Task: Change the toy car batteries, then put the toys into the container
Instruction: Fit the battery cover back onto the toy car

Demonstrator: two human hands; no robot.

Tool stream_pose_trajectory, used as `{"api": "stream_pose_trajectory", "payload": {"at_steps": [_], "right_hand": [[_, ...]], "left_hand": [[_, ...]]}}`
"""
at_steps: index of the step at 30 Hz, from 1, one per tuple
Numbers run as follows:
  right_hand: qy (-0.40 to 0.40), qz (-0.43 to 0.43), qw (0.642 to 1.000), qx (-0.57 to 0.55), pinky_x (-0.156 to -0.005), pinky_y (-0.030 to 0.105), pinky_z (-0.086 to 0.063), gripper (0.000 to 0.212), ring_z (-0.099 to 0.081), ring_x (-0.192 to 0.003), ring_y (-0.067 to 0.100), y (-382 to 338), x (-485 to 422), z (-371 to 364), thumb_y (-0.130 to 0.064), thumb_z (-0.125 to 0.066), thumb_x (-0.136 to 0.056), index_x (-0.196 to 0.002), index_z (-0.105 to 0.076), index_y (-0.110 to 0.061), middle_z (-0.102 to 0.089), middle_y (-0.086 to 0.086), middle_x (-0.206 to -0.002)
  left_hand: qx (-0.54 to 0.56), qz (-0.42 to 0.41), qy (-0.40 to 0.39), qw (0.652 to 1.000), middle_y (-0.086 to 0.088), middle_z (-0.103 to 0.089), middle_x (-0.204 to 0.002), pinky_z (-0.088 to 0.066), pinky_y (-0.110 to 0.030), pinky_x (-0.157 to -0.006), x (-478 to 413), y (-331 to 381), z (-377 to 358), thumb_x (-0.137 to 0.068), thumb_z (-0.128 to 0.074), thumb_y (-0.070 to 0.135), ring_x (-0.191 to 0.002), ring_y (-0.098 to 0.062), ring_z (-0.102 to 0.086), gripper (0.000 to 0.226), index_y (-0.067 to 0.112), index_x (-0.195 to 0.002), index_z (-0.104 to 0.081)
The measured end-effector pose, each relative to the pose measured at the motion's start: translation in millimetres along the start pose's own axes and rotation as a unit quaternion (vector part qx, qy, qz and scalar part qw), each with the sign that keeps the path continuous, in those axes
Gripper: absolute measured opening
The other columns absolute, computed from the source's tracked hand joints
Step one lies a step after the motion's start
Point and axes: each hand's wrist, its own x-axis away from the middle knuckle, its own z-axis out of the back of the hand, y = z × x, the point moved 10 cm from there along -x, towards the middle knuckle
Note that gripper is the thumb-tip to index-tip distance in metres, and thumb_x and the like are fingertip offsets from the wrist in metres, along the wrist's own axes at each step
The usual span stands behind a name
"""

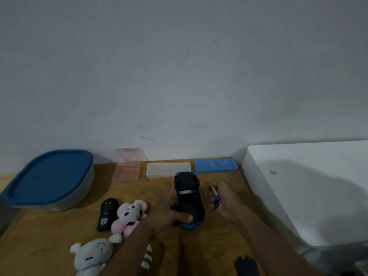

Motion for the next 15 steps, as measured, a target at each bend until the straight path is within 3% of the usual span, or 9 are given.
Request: {"api": "stream_pose_trajectory", "payload": {"at_steps": [7,11,15], "right_hand": [[-0.001,0.105,0.967,0.234,-0.055,0.022,-0.039,0.009,-0.055,-0.074,0.013,-22.2,13.5,6.1,-0.024,-0.059,-0.09,-0.089,-0.065,-0.018,-0.068,0.001,-0.088],[0.019,0.191,0.938,0.29,-0.079,0.026,-0.051,0.004,-0.062,-0.089,0.01,-38.8,21.0,-0.4,-0.021,-0.069,-0.085,-0.084,-0.066,-0.023,-0.069,-0.004,-0.092],[0.037,0.256,0.904,0.34,-0.068,0.016,-0.043,0.004,-0.057,-0.086,0.005,-51.3,30.5,-17.6,-0.024,-0.071,-0.083,-0.083,-0.066,-0.024,-0.064,-0.011,-0.089]], "left_hand": [[0.033,0.004,0.019,0.999,-0.007,-0.063,-0.13,-0.049,-0.06,-0.094,13.1,-3.3,-3.6,-0.047,-0.091,0.009,-0.12,-0.034,-0.058,0.131,0.06,-0.142,-0.018],[0.049,0.001,0.033,0.998,-0.007,-0.066,-0.125,-0.049,-0.06,-0.093,24.6,-1.1,-6.0,-0.051,-0.085,0.001,-0.115,-0.035,-0.06,0.125,0.058,-0.141,-0.018],[0.054,0.005,0.034,0.998,-0.007,-0.067,-0.123,-0.05,-0.059,-0.093,34.6,-1.8,-9.0,-0.065,-0.077,-0.013,-0.113,-0.033,-0.062,0.122,0.054,-0.145,-0.013]]}}
